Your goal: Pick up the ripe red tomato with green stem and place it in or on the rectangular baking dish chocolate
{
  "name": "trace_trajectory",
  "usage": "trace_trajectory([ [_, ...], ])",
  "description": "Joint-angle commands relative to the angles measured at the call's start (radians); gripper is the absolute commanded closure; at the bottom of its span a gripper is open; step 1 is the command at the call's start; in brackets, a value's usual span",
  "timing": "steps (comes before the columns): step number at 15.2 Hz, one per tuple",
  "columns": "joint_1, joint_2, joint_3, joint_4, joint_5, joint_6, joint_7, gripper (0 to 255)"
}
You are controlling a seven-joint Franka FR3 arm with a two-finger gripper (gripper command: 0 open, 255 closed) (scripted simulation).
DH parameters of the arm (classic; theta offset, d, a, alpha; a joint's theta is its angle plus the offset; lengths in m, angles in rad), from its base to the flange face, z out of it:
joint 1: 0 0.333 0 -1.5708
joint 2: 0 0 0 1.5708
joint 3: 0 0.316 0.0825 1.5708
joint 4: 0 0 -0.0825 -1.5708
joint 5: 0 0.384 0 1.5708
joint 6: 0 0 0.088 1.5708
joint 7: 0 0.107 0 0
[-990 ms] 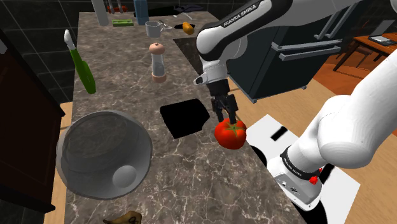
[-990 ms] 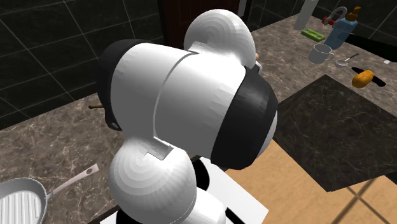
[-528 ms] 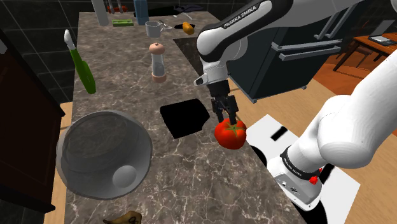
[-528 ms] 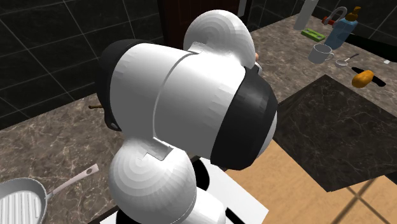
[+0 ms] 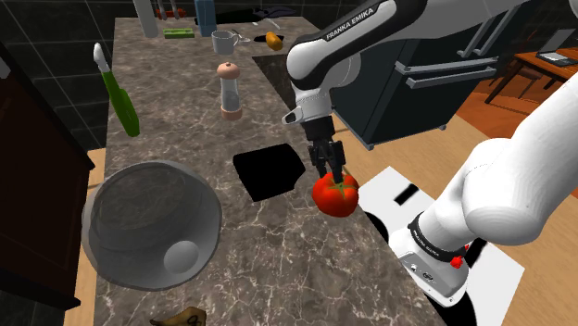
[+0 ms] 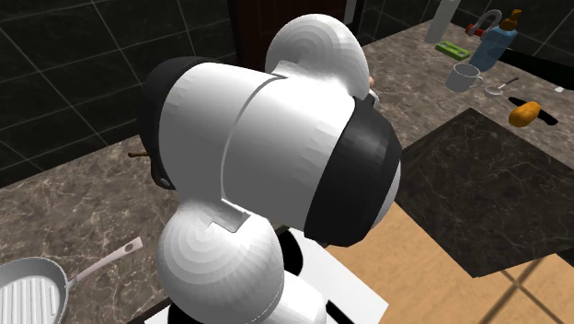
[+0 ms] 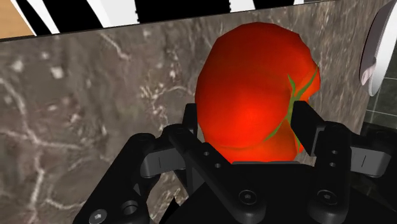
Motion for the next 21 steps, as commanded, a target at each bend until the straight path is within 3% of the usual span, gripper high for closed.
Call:
trace_trajectory([
  [1, 0.001, 0.001, 0.001, -0.001, 0.001, 0.0, 0.0, 255],
  [21, -0.005, -0.149, -0.006, 0.108, -0.01, -0.246, 0.081, 255],
])
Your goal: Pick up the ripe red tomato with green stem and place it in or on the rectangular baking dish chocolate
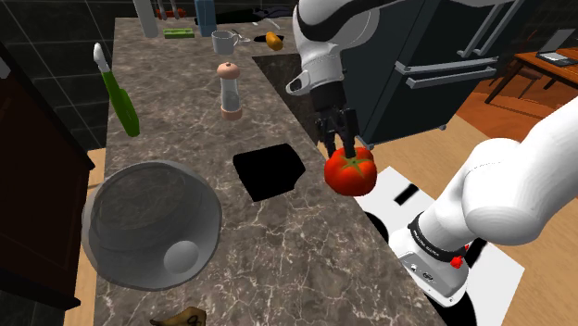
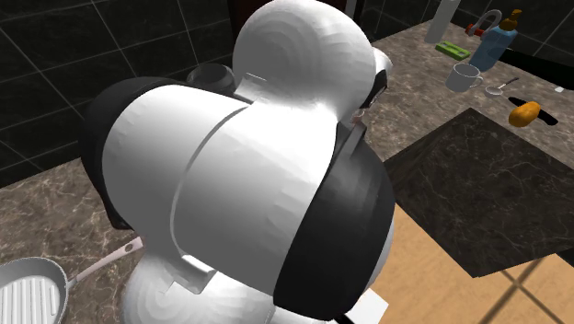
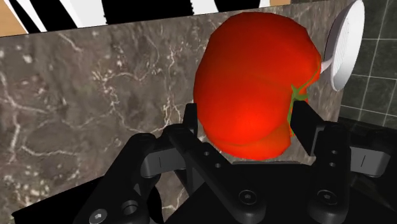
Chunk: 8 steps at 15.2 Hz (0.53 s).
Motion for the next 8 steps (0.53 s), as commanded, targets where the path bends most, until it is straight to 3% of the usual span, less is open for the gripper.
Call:
trace_trajectory([
  [1, 0.0, -0.012, -0.001, 0.017, 0.0, -0.028, 0.009, 255],
  [8, -0.002, -0.045, -0.003, 0.078, 0.003, -0.118, 0.038, 255],
])
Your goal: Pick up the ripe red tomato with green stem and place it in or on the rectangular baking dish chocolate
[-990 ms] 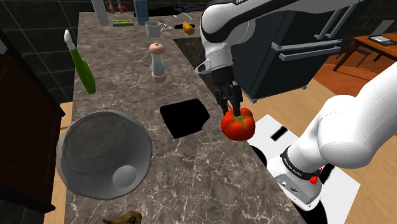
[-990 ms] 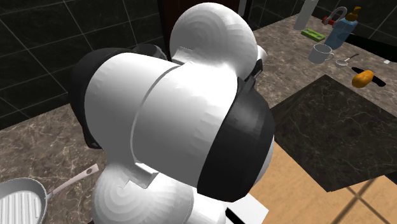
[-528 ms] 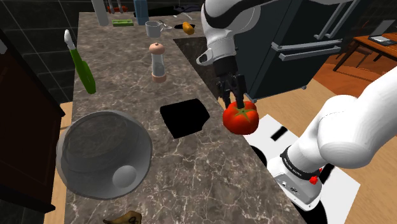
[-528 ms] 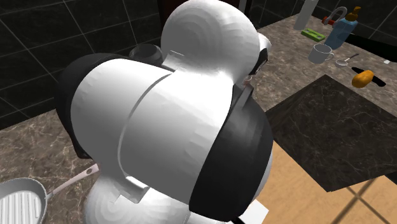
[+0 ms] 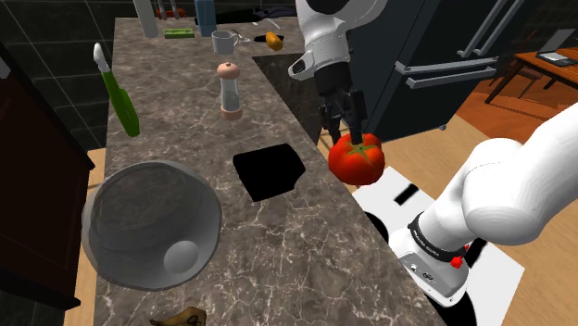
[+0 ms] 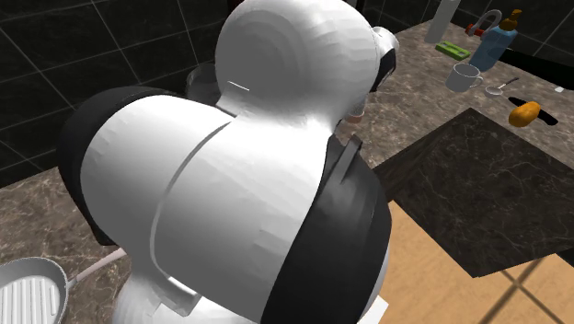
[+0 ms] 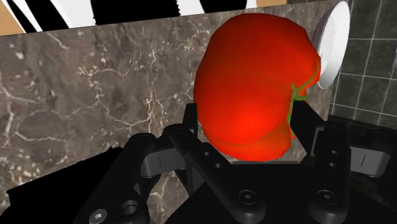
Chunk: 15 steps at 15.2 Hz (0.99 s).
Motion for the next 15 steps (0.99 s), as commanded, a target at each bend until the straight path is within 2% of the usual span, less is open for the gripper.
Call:
trace_trajectory([
  [1, -0.001, -0.005, -0.001, 0.023, 0.001, -0.027, 0.008, 255],
  [6, -0.001, -0.02, -0.003, 0.068, 0.005, -0.084, 0.027, 255],
  [15, 0.021, 0.328, 0.015, 0.495, 0.063, -0.149, 0.086, 255],
])
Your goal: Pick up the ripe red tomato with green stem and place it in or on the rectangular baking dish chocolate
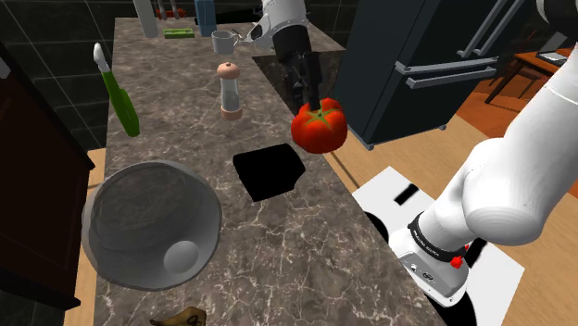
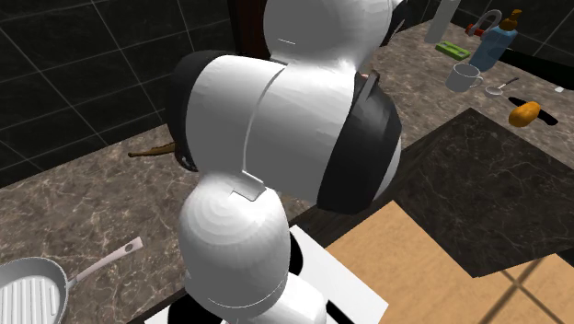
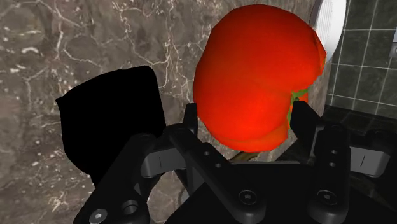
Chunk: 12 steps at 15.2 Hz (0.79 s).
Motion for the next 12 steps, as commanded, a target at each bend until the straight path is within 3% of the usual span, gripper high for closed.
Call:
trace_trajectory([
  [1, 0.005, 0.087, 0.006, 0.118, 0.017, -0.025, 0.023, 255],
  [5, 0.004, 0.283, 0.016, 0.403, 0.049, -0.103, 0.073, 255],
  [12, 0.011, 0.288, 0.015, 0.319, 0.035, -0.02, 0.038, 255],
])
